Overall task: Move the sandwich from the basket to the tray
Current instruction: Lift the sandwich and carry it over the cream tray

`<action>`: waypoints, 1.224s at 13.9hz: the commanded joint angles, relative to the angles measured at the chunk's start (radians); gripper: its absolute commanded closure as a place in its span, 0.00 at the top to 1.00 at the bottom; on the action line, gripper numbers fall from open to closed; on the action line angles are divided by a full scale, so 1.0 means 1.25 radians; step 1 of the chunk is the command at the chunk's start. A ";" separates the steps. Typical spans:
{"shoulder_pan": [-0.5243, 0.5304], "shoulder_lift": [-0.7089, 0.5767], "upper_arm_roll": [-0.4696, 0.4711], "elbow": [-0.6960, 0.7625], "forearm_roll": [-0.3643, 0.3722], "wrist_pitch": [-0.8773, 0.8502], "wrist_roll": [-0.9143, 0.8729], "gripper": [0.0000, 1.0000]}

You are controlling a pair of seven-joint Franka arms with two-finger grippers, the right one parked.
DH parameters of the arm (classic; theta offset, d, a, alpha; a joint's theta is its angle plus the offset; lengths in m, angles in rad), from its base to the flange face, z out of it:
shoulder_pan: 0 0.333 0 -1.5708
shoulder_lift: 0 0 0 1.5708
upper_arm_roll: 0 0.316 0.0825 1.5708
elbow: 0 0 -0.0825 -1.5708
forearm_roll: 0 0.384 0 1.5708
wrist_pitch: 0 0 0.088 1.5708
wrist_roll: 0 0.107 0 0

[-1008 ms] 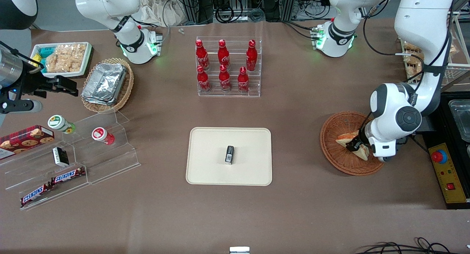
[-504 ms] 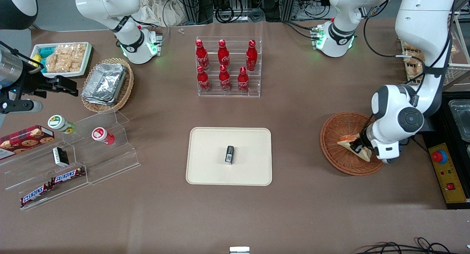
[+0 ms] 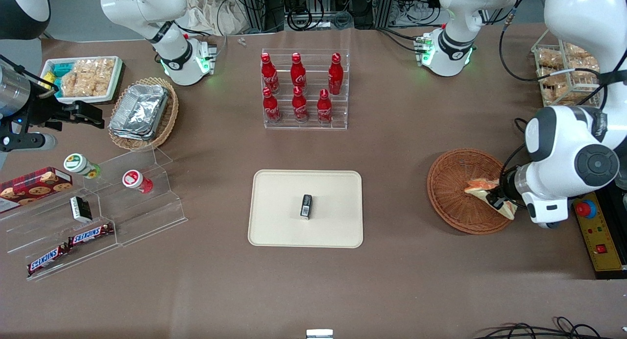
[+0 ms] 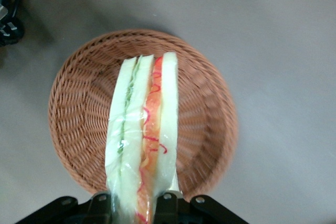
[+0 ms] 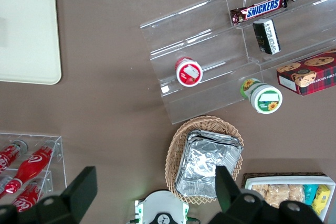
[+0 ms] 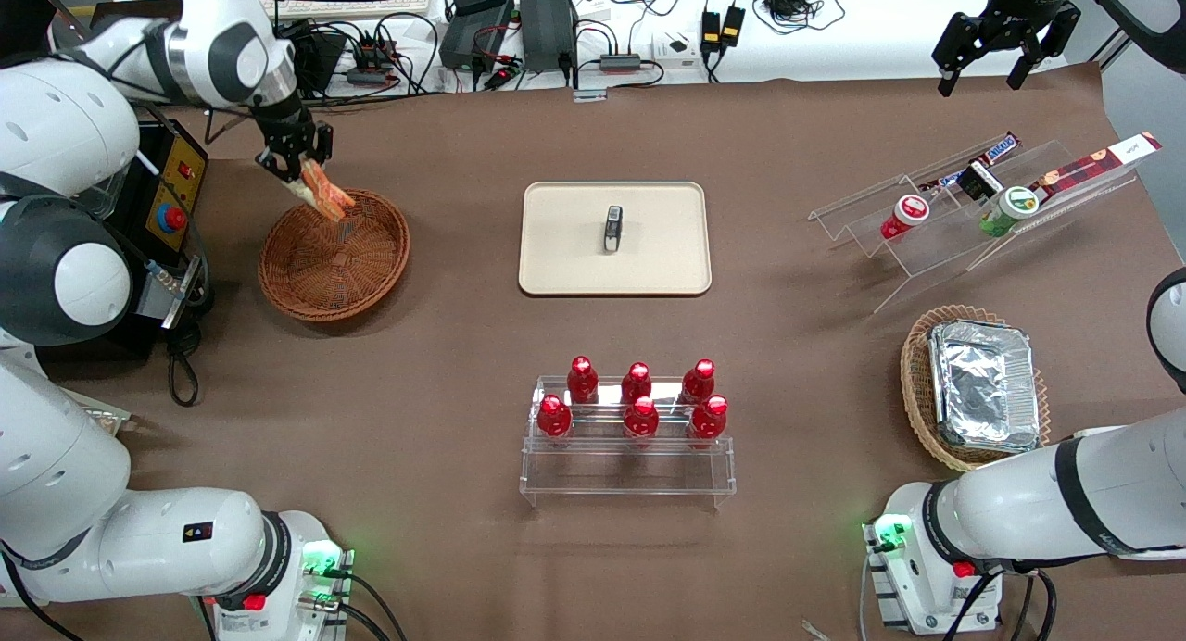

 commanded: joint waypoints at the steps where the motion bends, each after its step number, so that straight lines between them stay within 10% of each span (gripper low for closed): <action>1: 0.000 0.028 -0.087 0.154 -0.001 -0.092 0.081 0.00; 5: -0.018 0.060 -0.211 0.185 0.005 -0.078 0.162 0.00; 17: -0.248 0.374 -0.214 0.250 0.187 0.235 0.161 0.00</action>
